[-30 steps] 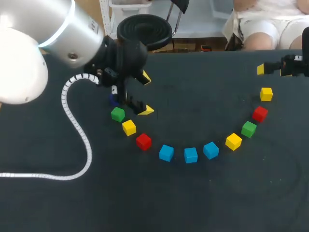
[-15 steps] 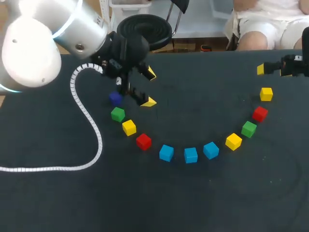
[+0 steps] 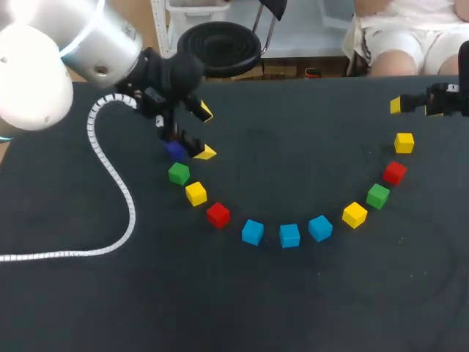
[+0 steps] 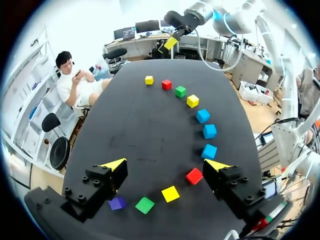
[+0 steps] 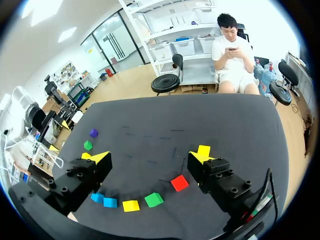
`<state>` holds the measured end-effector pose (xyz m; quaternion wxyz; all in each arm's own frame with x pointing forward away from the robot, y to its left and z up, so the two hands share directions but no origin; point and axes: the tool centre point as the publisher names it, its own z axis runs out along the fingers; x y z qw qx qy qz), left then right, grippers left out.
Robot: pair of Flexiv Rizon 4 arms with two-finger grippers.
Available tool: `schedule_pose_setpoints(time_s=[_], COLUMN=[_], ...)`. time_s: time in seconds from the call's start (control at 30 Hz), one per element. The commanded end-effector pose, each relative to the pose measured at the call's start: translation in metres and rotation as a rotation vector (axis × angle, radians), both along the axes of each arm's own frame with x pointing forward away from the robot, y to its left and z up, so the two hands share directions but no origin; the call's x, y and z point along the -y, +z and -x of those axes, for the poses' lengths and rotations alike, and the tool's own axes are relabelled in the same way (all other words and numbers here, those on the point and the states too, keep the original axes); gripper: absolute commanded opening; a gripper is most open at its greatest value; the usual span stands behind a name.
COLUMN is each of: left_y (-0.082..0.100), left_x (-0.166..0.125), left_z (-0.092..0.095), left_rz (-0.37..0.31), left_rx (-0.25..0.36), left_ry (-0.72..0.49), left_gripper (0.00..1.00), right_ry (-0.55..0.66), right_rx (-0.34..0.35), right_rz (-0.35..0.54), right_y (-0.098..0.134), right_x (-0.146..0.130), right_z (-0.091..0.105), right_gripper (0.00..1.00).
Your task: Place the blue cubes, place green cubes on the blue cubes, place the yellow cubes on the green cubes, then place the red cubes on the yellow cubes, and place purple cube on the red cubes.
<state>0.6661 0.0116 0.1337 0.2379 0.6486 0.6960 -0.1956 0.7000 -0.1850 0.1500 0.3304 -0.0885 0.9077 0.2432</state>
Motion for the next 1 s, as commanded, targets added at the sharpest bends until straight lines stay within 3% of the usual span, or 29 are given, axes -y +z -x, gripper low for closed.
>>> schedule_pose_setpoints(time_s=[0.03,0.4,1.0], left_y=[-0.003,-0.013,-0.016], left_x=[0.007,0.023,-0.002], left_z=[-0.002,-0.008,-0.024], left_rz=[0.018,-0.006,-0.018], left_rx=[0.003,-0.023,-0.027], left_ry=[-0.031,-0.060,-0.001], left_gripper=[1.00,1.00,1.00], right_ry=[0.000,0.000,0.000], right_rx=[0.000,0.000,0.000], right_rz=[0.000,0.000,0.000], right_y=[0.000,0.000,0.000], right_x=[0.000,0.000,0.000], right_z=[0.000,0.000,0.000], right_gripper=[1.00,1.00,1.00])
